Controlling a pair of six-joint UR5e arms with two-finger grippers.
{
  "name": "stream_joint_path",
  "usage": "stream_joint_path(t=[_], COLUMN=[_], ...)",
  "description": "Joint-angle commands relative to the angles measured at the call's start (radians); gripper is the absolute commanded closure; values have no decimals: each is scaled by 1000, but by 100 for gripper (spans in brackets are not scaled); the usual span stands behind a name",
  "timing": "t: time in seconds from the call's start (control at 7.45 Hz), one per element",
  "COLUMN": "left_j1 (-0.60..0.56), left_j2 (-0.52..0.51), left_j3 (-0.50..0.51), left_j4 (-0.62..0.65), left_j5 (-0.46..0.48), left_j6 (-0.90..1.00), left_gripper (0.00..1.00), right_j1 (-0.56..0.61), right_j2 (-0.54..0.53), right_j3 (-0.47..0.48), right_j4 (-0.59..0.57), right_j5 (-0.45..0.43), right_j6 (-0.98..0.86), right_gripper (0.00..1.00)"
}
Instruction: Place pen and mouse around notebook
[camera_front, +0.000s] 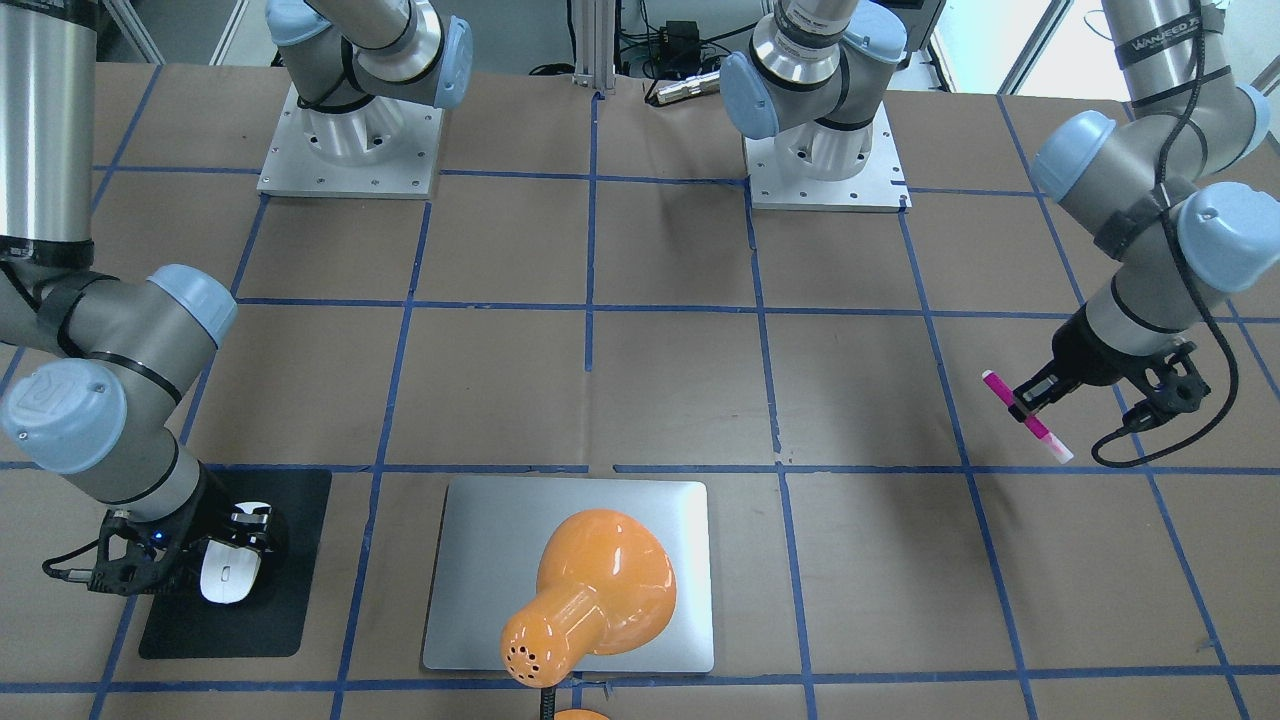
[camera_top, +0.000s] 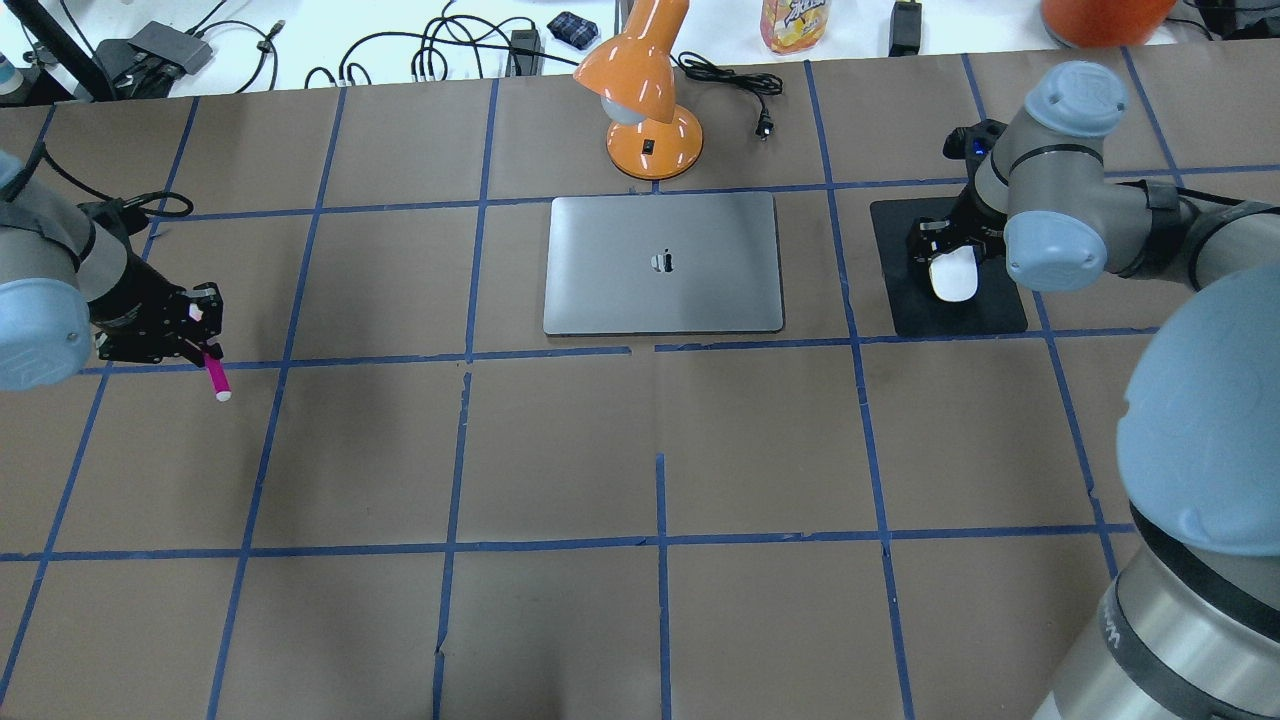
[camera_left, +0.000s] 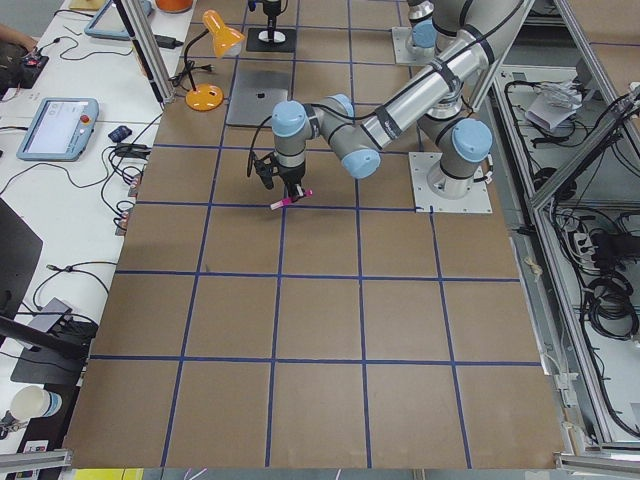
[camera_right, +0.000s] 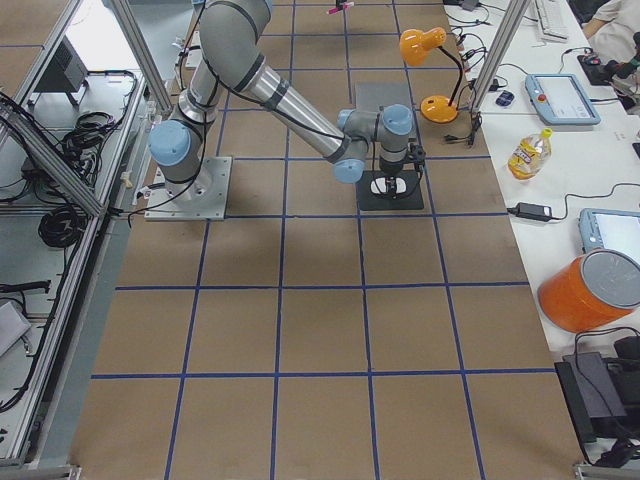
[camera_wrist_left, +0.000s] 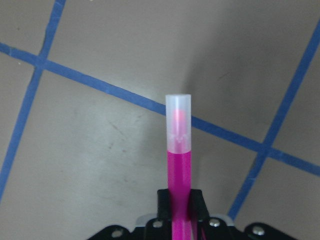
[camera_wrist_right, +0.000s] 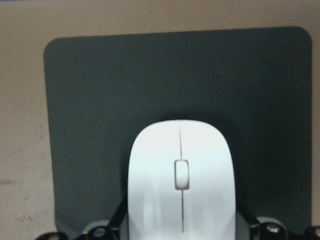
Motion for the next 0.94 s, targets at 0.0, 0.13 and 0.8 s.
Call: stream_joint_path(t=[0.0,0.13,0.8], left_j1=[-113,-192,-602], left_j2=[35,40,-15], left_j3=[-2,-2,4], left_j4=[-74,-70,25], left_j5=[-6,-11,-11], left_j6=[-370,-435,-1150], left_gripper=[100,100,100], right_j1=[-1,-1,1], right_j2=[-6,-14,-459], right_j3=[-10,-27,-70], right_j4=[13,42,628], right_j5=[-2,-9,-17], right_j6=[2,2,31], right_gripper=[0,0,0])
